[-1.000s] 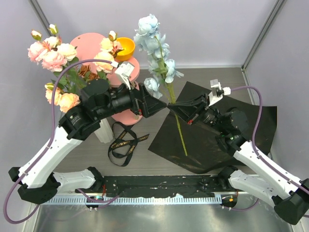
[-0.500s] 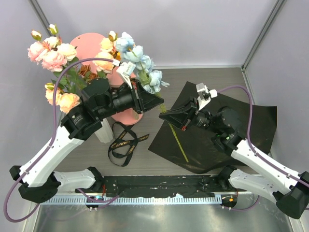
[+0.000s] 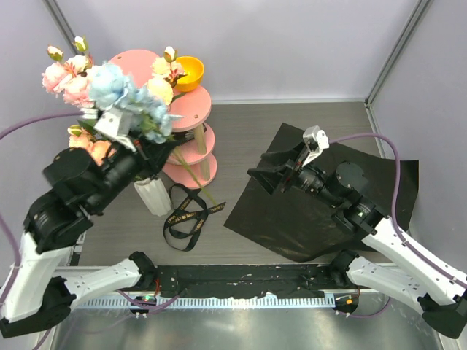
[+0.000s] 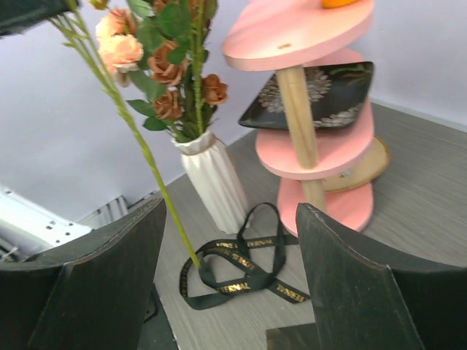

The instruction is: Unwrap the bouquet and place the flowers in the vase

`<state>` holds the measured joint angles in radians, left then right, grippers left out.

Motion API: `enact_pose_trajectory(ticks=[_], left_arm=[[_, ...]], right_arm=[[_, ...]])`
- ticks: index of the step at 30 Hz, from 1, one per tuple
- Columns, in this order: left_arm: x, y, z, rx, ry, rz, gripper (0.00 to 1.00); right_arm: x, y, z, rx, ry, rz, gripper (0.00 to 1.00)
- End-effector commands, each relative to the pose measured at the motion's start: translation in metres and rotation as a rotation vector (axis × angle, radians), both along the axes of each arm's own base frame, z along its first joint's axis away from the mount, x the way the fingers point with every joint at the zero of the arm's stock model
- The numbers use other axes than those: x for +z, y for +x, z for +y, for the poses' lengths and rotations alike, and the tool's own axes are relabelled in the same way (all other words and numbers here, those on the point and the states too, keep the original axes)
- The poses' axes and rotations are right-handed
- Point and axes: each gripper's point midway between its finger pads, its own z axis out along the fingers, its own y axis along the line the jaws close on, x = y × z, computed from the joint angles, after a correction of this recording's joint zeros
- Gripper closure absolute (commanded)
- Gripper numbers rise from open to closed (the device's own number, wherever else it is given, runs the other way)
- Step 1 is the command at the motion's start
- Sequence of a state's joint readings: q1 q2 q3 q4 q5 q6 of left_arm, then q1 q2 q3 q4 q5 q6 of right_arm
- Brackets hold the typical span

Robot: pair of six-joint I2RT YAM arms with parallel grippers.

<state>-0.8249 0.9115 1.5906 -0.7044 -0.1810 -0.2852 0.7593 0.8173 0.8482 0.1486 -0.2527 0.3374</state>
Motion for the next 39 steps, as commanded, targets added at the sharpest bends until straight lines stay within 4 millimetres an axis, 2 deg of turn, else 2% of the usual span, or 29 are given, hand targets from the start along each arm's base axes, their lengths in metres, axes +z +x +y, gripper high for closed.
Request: enact_pose_trajectory(ticks=[1, 2, 6, 10, 12, 13, 22, 27, 28, 30, 36, 39], left_arm=[[0.011, 0.004, 0.068, 0.253, 0.125, -0.098, 1.00], [0.022, 0.001, 0.080, 0.286, 0.133, -0.130, 1.00], [0.044, 0.000, 0.125, 0.458, 0.200, -0.192, 1.00], [0.060, -0.006, 0.143, 0.493, 0.270, -0.272, 1.00], [0.062, -0.010, 0.143, 0.466, 0.294, -0.311, 1.00], [0.065, -0.012, 0.136, 0.418, 0.327, -0.356, 1.00], [0.046, -0.010, 0.113, 0.297, 0.424, -0.386, 1.00], [0.039, -0.008, 0.104, 0.269, 0.409, -0.412, 1.00], [0.032, -0.006, 0.101, 0.264, 0.417, -0.409, 1.00], [0.032, -0.009, 0.099, 0.246, 0.405, -0.437, 1.00], [0.015, -0.003, 0.092, 0.233, 0.431, -0.408, 1.00], [0.001, 0.000, 0.089, 0.232, 0.439, -0.381, 1.00]], right_arm=[[-0.001, 0.018, -0.014, -0.129, -0.037, -0.020, 0.22], [-0.005, 0.019, -0.012, -0.127, -0.047, -0.008, 0.22], [-0.009, 0.022, -0.006, -0.112, -0.059, 0.012, 0.22], [-0.011, 0.023, -0.005, -0.110, -0.061, 0.017, 0.23], [-0.010, 0.022, -0.005, -0.109, -0.058, 0.013, 0.22], [-0.010, 0.023, -0.004, -0.108, -0.058, 0.014, 0.23], [-0.009, 0.023, -0.001, -0.095, -0.058, 0.010, 0.22], [-0.011, 0.023, 0.001, -0.086, -0.061, 0.013, 0.22], [-0.012, 0.023, 0.002, -0.085, -0.061, 0.017, 0.22], [-0.012, 0.022, 0.003, -0.079, -0.061, 0.018, 0.22], [-0.013, 0.021, 0.002, -0.079, -0.059, 0.018, 0.22], [-0.012, 0.021, 0.002, -0.076, -0.055, 0.021, 0.23]])
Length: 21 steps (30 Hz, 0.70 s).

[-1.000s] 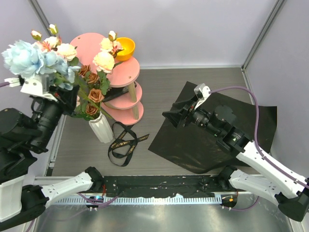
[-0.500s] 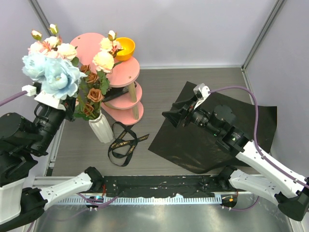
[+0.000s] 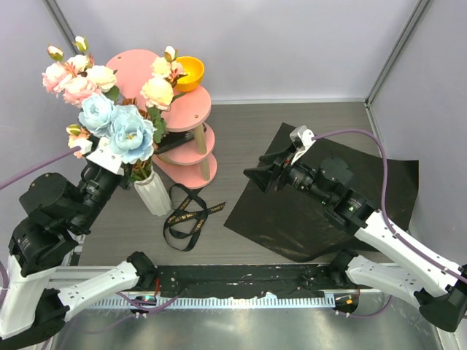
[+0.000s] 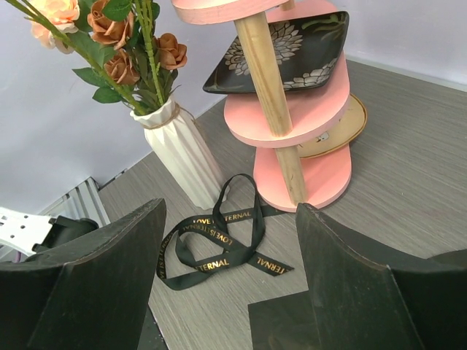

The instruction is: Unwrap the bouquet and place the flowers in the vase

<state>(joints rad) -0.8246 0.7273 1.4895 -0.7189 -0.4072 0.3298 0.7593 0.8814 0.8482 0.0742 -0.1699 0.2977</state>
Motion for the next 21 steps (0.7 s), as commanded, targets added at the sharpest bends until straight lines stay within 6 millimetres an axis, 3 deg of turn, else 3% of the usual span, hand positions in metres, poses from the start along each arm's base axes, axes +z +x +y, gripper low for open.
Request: enact_pose_trajectory(ticks=[1, 6, 8, 9, 11, 15, 17, 19, 20, 21], left_arm=[[-0.009, 0.007, -0.007, 0.003, -0.022, -0.009, 1.00], [-0.039, 0.016, -0.007, 0.052, -0.035, 0.018, 1.00], [-0.040, 0.016, 0.002, 0.096, -0.080, 0.002, 1.00], [-0.054, 0.020, 0.002, 0.117, -0.068, 0.018, 1.00], [-0.058, 0.020, 0.016, 0.186, -0.119, -0.004, 1.00], [-0.094, 0.022, 0.026, 0.259, -0.121, 0.043, 0.98], [-0.100, 0.019, 0.031, 0.275, -0.146, 0.051, 0.95], [-0.110, 0.020, 0.034, 0.293, -0.141, 0.065, 0.86], [-0.113, 0.019, 0.037, 0.308, -0.150, 0.072, 0.62], [-0.115, 0.019, 0.042, 0.339, -0.152, 0.076, 0.51]], right_arm=[[0.026, -0.004, 0.000, 0.011, 0.054, -0.054, 0.22], [0.025, -0.004, 0.002, 0.022, 0.056, -0.048, 0.22], [0.023, -0.004, 0.003, 0.026, 0.055, -0.043, 0.23], [0.023, -0.005, 0.003, 0.027, 0.056, -0.042, 0.23], [0.021, -0.005, 0.004, 0.029, 0.058, -0.033, 0.23], [0.021, -0.005, 0.004, 0.032, 0.062, -0.027, 0.23], [0.020, -0.005, 0.005, 0.033, 0.064, -0.022, 0.23], [0.019, -0.005, 0.005, 0.034, 0.067, -0.020, 0.23], [0.019, -0.005, 0.006, 0.036, 0.070, -0.016, 0.23], [0.017, -0.004, 0.007, 0.039, 0.068, -0.008, 0.23]])
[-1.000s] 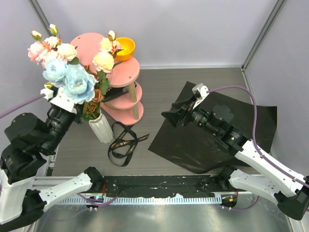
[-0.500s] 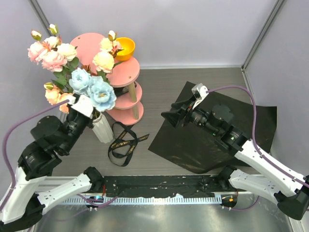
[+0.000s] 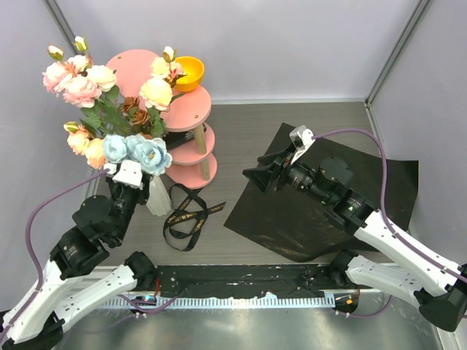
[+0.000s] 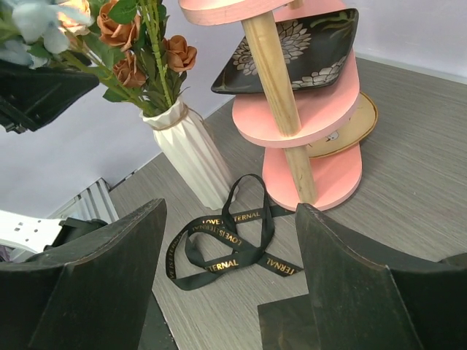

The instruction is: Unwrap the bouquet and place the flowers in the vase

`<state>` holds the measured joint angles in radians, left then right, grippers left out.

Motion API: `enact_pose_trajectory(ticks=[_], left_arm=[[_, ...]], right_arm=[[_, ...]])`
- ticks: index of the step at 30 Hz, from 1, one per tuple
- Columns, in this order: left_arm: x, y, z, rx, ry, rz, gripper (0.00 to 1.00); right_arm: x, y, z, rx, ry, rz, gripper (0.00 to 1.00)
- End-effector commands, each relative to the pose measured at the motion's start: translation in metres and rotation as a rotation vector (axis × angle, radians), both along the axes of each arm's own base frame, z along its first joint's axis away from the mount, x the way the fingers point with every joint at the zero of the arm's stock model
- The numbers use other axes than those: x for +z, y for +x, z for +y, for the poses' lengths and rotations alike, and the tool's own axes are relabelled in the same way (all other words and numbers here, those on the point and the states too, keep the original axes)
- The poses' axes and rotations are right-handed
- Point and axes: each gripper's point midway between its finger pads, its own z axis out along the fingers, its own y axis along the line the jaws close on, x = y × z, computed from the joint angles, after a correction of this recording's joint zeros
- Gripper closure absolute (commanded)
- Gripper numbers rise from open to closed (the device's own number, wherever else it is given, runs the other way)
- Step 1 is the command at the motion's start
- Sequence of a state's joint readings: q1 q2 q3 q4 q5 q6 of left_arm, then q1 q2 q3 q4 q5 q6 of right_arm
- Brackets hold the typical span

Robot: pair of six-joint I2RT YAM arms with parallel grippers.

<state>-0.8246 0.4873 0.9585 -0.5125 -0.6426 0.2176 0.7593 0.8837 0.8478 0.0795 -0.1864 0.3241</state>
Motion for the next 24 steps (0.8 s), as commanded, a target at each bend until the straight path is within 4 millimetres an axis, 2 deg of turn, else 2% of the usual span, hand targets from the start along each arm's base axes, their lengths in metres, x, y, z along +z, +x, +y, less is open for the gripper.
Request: enact_pose_trajectory(ticks=[1, 2, 6, 7, 8, 9, 11, 14, 15, 16, 17, 21, 22, 24], left_arm=[[0.003, -0.001, 0.021, 0.125, -0.100, -0.017, 0.43], [0.002, -0.002, 0.022, 0.133, -0.103, -0.010, 0.32], [0.010, -0.012, 0.025, 0.116, -0.215, 0.018, 0.16], [0.005, -0.017, 0.021, 0.087, -0.225, 0.051, 0.07], [0.011, -0.022, 0.020, 0.063, -0.265, 0.058, 0.00], [0.011, -0.026, 0.017, 0.045, -0.327, 0.076, 0.00], [0.007, -0.038, 0.011, -0.017, -0.370, 0.125, 0.00], [0.004, -0.055, 0.007, -0.081, -0.483, 0.174, 0.00], [0.005, -0.060, 0.006, -0.101, -0.514, 0.183, 0.00], [0.005, -0.067, 0.007, -0.121, -0.563, 0.190, 0.00], [0.007, -0.071, 0.009, -0.126, -0.592, 0.190, 0.00], [0.018, -0.088, 0.023, -0.147, -0.709, 0.160, 0.00], [0.026, -0.094, 0.029, -0.156, -0.756, 0.135, 0.00], [0.041, -0.102, 0.035, -0.187, -0.813, 0.093, 0.00]], right_arm=[[0.016, -0.002, 0.005, 0.022, 0.052, -0.022, 0.23], [0.016, -0.001, 0.006, 0.023, 0.055, -0.012, 0.23], [0.004, 0.002, 0.005, -0.001, 0.034, 0.050, 0.24], [-0.002, 0.008, 0.000, -0.052, 0.025, 0.073, 0.23], [-0.009, 0.012, -0.005, -0.088, 0.010, 0.097, 0.24], [-0.028, 0.015, -0.012, -0.134, -0.037, 0.154, 0.23], [-0.047, 0.029, -0.037, -0.298, -0.077, 0.202, 0.23], [-0.090, 0.031, -0.080, -0.515, -0.177, 0.332, 0.21], [-0.097, 0.031, -0.090, -0.568, -0.181, 0.359, 0.22], [-0.098, 0.033, -0.108, -0.659, -0.182, 0.364, 0.21], [-0.107, 0.027, -0.120, -0.696, -0.223, 0.389, 0.19], [-0.088, 0.007, -0.150, -0.729, -0.213, 0.339, 0.18], [-0.076, 0.002, -0.157, -0.732, -0.181, 0.306, 0.17], [-0.029, -0.015, -0.182, -0.747, -0.019, 0.201, 0.13]])
